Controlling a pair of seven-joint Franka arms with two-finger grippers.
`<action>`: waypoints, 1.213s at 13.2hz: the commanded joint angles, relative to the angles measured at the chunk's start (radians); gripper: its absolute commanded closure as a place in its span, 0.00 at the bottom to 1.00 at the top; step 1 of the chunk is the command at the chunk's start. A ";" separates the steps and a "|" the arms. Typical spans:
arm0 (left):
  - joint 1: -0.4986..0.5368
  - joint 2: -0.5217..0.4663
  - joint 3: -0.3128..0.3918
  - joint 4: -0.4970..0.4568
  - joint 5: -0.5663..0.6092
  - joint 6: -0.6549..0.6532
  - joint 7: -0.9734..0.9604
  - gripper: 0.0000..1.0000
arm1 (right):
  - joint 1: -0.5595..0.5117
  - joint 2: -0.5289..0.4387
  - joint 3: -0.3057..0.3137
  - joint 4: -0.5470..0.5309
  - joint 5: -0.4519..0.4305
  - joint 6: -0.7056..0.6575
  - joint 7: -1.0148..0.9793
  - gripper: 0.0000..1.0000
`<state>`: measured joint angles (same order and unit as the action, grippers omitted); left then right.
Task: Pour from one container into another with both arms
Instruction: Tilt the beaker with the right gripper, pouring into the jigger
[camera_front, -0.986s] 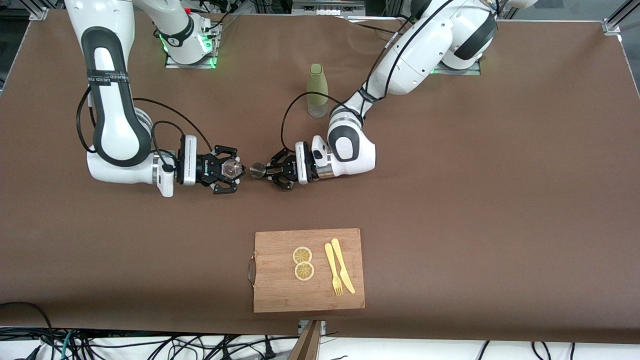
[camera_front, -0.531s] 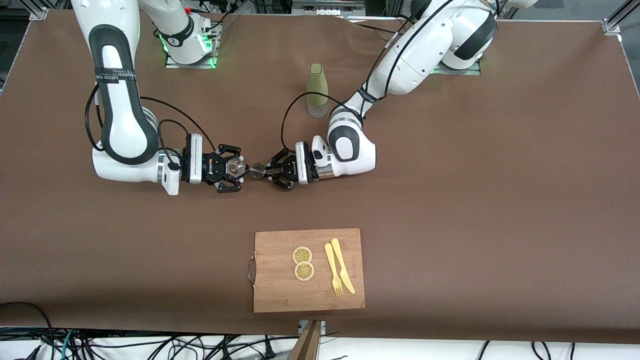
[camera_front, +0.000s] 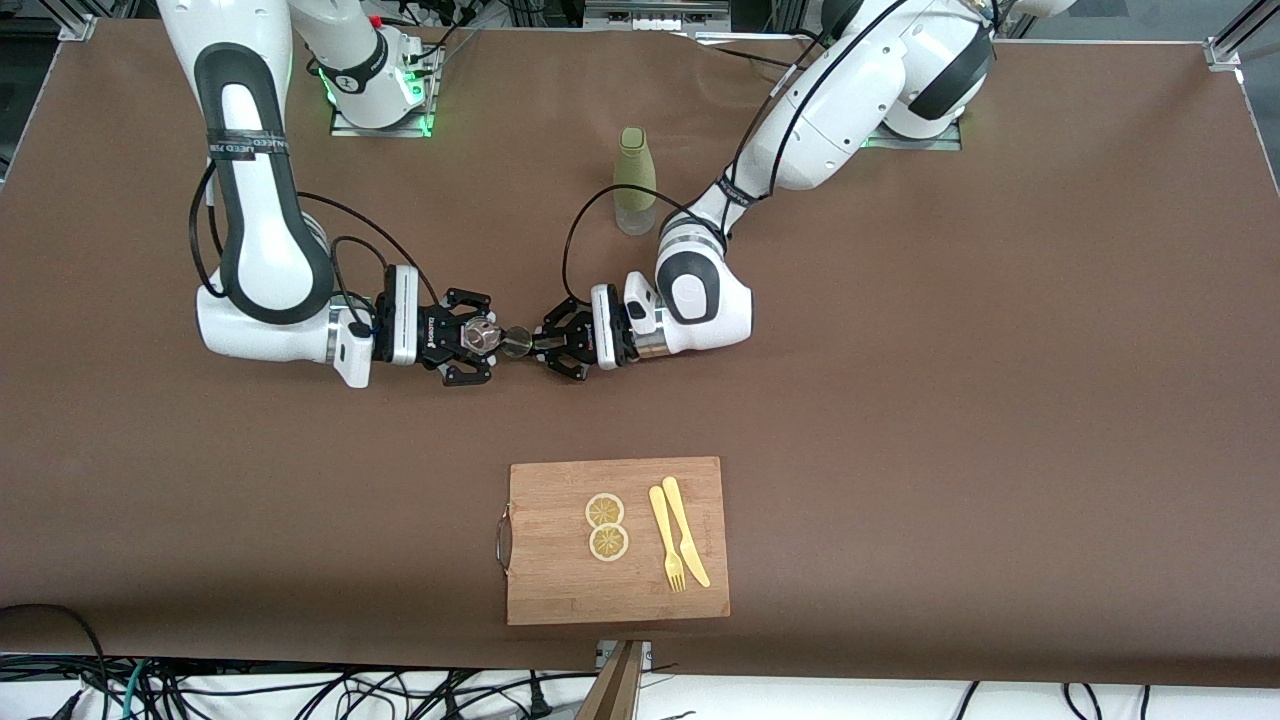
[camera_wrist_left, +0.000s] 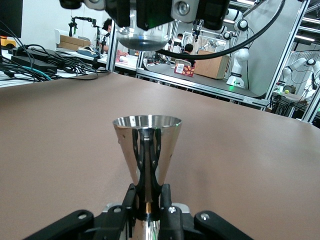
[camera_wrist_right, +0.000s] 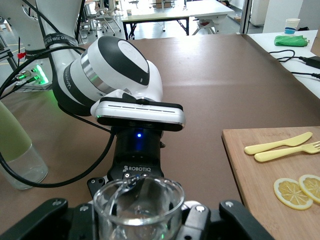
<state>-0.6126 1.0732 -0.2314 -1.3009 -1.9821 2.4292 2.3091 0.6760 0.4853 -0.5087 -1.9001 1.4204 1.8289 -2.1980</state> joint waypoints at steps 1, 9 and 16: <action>-0.006 0.019 0.001 0.032 -0.021 0.013 0.010 1.00 | 0.037 -0.047 -0.019 -0.045 -0.005 0.024 0.017 0.91; -0.001 0.014 0.009 0.025 -0.008 0.005 -0.016 1.00 | 0.043 -0.047 -0.019 -0.048 -0.006 0.050 0.015 0.91; -0.001 0.014 0.009 0.025 -0.008 0.005 -0.017 1.00 | 0.074 -0.044 -0.017 -0.045 0.006 0.098 0.015 0.91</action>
<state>-0.6095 1.0752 -0.2227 -1.3010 -1.9821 2.4295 2.2921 0.7184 0.4848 -0.5173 -1.9079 1.4204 1.8997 -2.1963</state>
